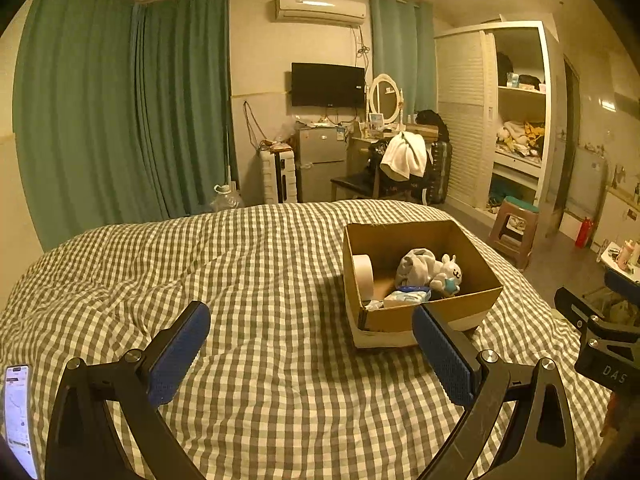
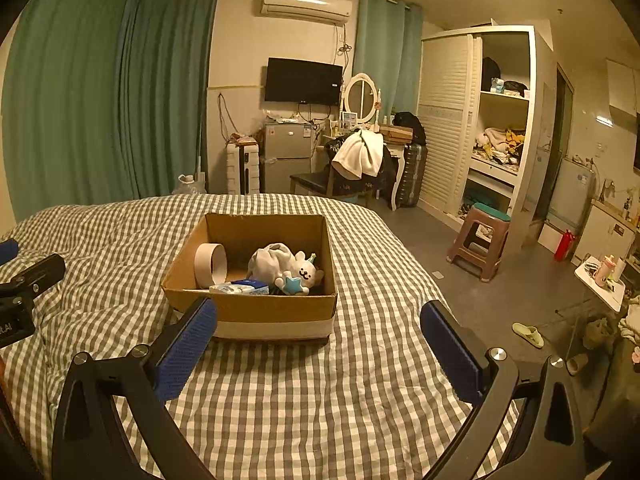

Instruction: Organize objects

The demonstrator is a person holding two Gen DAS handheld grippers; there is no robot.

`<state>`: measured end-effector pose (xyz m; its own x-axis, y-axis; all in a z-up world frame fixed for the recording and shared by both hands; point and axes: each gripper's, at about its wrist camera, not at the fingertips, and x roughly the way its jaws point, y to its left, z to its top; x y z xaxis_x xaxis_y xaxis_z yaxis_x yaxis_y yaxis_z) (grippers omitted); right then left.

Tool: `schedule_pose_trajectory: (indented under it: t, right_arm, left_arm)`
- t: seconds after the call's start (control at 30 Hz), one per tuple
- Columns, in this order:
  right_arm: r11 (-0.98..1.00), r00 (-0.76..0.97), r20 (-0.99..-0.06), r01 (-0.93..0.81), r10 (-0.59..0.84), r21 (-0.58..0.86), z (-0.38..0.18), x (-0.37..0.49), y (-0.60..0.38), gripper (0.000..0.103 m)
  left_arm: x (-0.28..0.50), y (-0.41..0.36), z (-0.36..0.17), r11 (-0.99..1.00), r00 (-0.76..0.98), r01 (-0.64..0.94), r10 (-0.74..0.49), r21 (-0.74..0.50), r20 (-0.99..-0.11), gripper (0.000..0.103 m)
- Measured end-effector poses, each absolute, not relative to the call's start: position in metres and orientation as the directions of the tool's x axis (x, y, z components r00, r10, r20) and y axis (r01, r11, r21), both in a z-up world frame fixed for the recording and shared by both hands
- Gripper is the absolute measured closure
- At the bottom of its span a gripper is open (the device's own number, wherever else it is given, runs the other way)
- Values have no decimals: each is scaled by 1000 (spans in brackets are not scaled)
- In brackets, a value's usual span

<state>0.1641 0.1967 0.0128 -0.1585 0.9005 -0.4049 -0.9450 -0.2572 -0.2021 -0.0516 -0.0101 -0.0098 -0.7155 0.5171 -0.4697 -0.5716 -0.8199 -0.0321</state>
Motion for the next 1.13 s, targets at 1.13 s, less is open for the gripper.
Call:
schedule_pose_trajectory:
  t: [1.13]
  right_arm:
    - [-256,-158,-425,-949,891,-184,5,164,204,1]
  left_arm:
    - [-53,-4,-25,-833,-722,-553,474,11,-504,0]
